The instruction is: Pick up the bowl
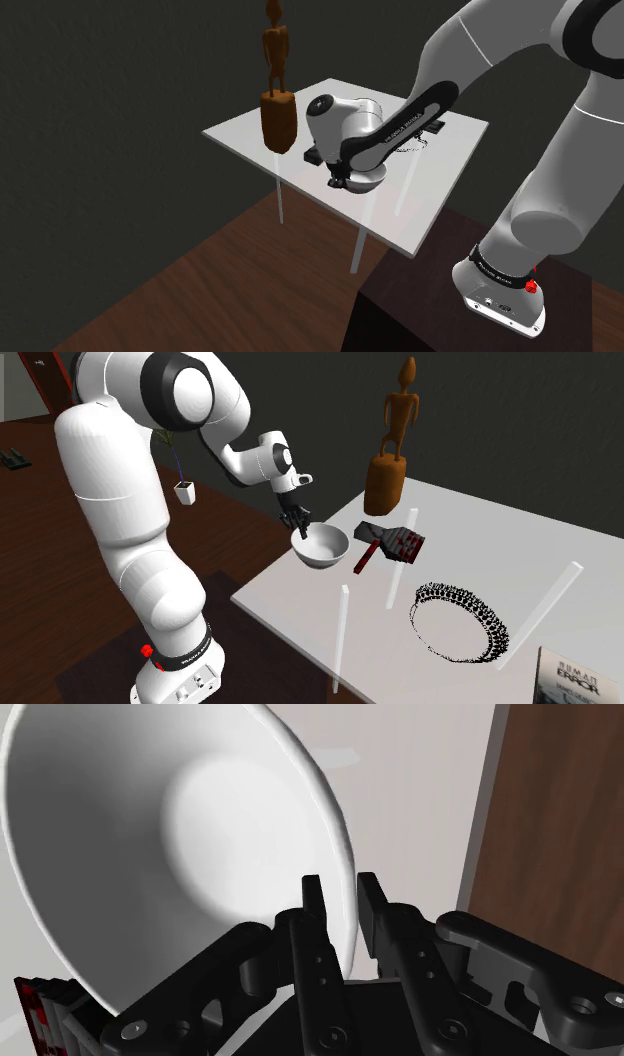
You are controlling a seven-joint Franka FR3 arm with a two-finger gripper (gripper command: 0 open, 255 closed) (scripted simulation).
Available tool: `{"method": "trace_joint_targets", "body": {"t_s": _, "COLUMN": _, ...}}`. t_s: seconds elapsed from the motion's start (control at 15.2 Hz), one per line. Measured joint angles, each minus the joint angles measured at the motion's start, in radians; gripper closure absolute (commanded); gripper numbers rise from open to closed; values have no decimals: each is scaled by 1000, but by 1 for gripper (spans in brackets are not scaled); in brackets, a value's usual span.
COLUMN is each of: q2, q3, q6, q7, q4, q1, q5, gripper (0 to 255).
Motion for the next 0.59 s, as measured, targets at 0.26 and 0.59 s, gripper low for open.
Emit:
{"method": "trace_joint_targets", "body": {"t_s": 0.26, "q2": -43, "q3": 4, "q6": -45, "q7": -36, "q4": 12, "q1": 1, "q5": 33, "gripper": 255}}
{"method": "trace_joint_targets", "body": {"t_s": 0.59, "q2": -90, "q3": 6, "q6": -96, "q7": -74, "q4": 28, "q1": 3, "q5": 66, "gripper": 255}}
